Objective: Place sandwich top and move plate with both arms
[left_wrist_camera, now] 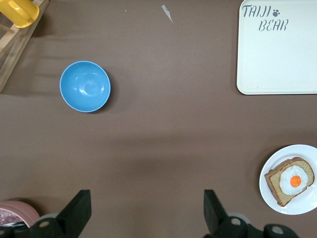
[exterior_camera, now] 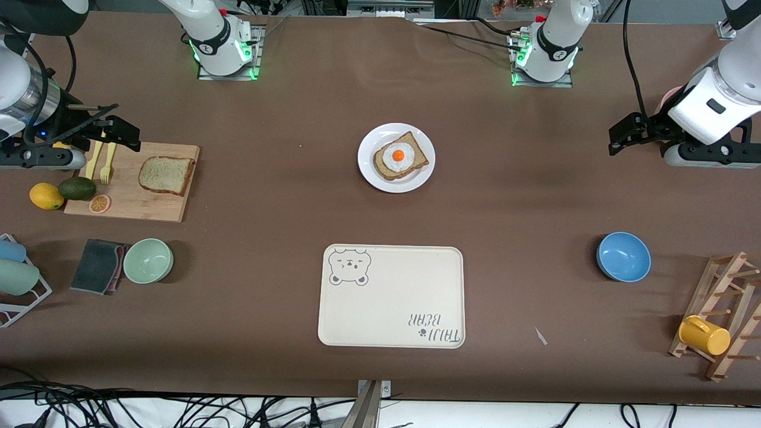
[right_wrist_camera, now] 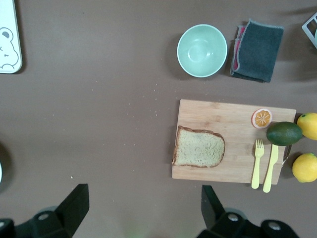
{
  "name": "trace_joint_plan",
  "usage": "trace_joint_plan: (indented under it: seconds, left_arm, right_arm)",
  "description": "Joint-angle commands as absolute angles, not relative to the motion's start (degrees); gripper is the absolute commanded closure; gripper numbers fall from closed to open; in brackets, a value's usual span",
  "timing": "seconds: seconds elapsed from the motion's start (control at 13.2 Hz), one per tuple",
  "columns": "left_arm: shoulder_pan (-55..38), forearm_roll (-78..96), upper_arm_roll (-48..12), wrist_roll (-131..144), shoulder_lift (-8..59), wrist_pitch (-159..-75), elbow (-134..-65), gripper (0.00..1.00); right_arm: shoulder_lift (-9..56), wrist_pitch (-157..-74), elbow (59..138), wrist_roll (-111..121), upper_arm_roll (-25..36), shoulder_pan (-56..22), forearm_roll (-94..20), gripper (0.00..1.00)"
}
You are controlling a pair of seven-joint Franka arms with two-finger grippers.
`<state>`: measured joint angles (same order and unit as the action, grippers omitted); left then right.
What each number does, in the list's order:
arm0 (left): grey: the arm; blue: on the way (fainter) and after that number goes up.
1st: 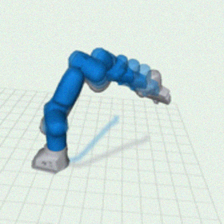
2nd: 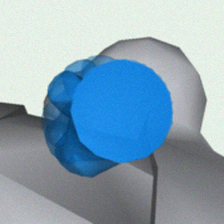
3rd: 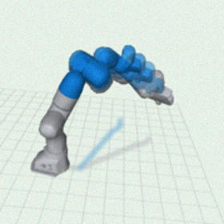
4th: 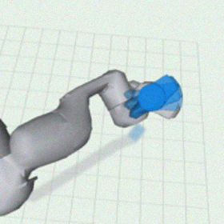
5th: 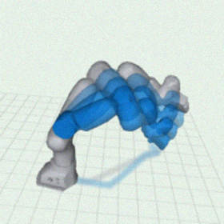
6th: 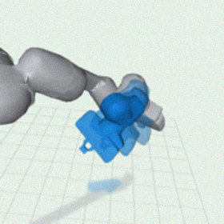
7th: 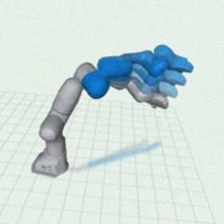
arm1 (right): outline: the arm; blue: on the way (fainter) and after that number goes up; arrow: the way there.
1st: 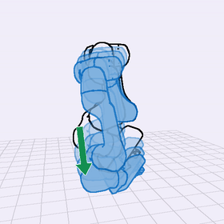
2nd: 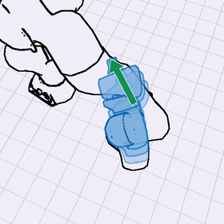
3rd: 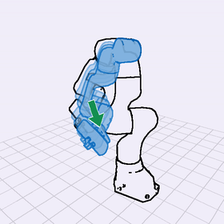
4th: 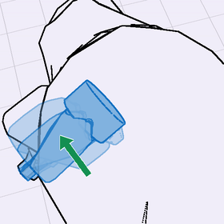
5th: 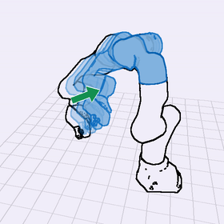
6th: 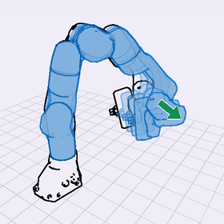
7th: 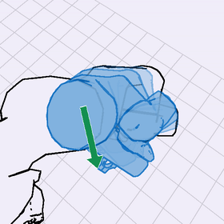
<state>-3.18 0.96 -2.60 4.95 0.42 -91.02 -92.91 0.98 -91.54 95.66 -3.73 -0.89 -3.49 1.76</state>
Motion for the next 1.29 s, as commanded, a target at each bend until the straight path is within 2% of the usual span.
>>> trace_joint_plan:
  seconds: [0.0, 0.3, 0.61, 1.21]
  left_arm:
    - [-3.2, -1.1, -3.0, 5.5, 0.4, -91.0, -92.5, 0.00]
    - [-3.2, -1.1, -3.0, 5.5, 0.4, -91.0, -92.5, 0.00]
    - [-3.2, -1.1, -3.0, 5.5, 0.4, -91.0, -92.5, 0.00]
    - [-3.2, -1.1, -3.0, 5.5, 0.4, -91.0, -92.5, 0.00]
  right_arm:
    - [1.1, -91.9, 94.7, -2.9, -1.7, -2.7, 2.2, 0.00]
    - [1.3, -92.5, 94.7, -3.0, -1.8, -2.7, 2.2, 0.00]
    - [2.6, -91.8, 91.3, -2.5, -1.7, -1.8, 1.8, 0.00]
    - [3.3, -91.8, 91.2, -2.7, -1.7, -1.5, 1.0, 0.00]
